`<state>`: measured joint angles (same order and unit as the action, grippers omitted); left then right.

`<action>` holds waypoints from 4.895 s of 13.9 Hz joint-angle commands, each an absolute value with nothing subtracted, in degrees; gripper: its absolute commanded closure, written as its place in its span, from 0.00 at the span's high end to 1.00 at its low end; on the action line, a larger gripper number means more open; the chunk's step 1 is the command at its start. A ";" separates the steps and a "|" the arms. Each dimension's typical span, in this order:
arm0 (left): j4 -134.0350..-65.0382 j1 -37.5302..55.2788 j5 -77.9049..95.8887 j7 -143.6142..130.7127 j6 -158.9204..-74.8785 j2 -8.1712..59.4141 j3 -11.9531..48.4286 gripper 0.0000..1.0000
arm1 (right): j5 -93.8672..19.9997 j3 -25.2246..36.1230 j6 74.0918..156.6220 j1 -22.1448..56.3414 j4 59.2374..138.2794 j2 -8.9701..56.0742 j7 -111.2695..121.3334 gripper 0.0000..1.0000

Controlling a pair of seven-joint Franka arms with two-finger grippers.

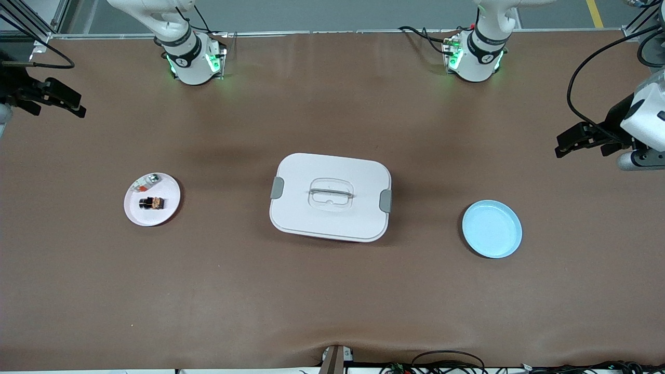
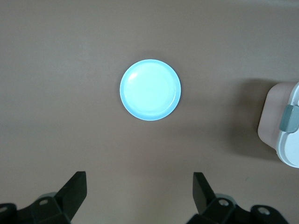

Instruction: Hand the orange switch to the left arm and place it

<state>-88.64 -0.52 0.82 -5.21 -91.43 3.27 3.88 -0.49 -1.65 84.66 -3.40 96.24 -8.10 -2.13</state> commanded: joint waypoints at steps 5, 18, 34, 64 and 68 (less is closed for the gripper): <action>-87.71 -0.44 0.18 -4.31 -90.26 3.52 3.96 1.00 | -2.28 -1.41 85.35 -2.99 99.76 -11.16 -3.52 1.00; -87.71 -0.35 0.18 -4.48 -90.26 3.60 3.96 1.00 | -1.41 -1.23 81.74 -3.60 96.15 -1.95 -2.72 1.00; -87.71 -0.35 0.18 -4.57 -90.26 3.60 3.96 1.00 | -2.02 -1.05 87.60 -5.62 97.80 8.87 -3.34 1.00; -87.71 -0.53 0.18 -4.22 -90.26 3.52 3.96 1.00 | 3.43 -0.88 117.68 -6.85 105.29 27.15 -5.27 1.00; -87.71 -0.44 0.18 -4.39 -90.26 3.52 3.96 1.00 | 3.60 -0.97 119.62 -7.82 105.56 29.09 -4.31 1.00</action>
